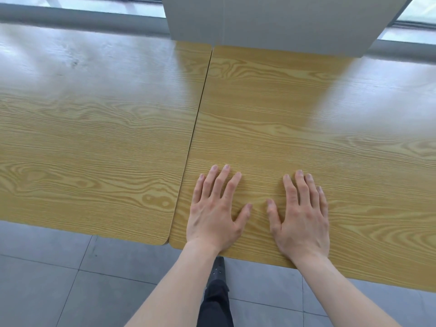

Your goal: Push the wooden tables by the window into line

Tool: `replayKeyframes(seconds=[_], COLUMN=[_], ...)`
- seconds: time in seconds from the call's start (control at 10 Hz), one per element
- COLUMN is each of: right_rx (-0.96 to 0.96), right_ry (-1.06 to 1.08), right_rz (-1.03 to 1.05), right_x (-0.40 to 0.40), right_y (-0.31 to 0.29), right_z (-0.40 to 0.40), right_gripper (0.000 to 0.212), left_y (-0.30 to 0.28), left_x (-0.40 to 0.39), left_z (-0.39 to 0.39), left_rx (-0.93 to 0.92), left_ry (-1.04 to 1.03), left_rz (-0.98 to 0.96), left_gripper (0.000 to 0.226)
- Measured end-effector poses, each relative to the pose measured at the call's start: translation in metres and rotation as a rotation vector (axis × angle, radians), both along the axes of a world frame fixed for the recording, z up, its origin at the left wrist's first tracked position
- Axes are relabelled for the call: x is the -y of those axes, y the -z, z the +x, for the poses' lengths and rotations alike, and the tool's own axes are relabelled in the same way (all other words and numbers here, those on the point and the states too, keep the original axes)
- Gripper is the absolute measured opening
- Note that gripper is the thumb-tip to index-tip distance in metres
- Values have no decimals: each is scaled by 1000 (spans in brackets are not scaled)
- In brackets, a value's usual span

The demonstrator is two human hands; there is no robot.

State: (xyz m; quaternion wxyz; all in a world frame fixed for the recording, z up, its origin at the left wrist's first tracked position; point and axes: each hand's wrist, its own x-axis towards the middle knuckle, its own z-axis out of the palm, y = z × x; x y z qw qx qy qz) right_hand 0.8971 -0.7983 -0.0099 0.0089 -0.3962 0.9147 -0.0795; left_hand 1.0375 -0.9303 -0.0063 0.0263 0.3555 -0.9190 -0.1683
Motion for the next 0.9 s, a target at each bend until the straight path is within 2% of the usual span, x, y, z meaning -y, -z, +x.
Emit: replayKeyframes(seconds=[0.5, 0.6, 0.7, 0.8, 0.9], right_rx=[51, 104, 221, 396, 479], right_ry=[-3, 14, 4, -11, -28], right_rz=[94, 208, 338, 387, 437], right_x=[6, 13, 20, 27, 30], right_y=[-10, -25, -51, -82, -110], right_z=[-1, -2, -8, -22, -31], right_gripper=[74, 74, 68, 66, 67], left_y=[-8, -18, -37, -64, -93], left_x=[8, 20, 33, 43, 48], left_z=[0, 0, -6, -16, -23], left_rx=[-6, 65, 143, 177, 267], left_ry=[39, 76, 106, 110, 128], left_rz=[115, 115, 164, 200, 256], left_gripper=[67, 64, 65, 65, 65])
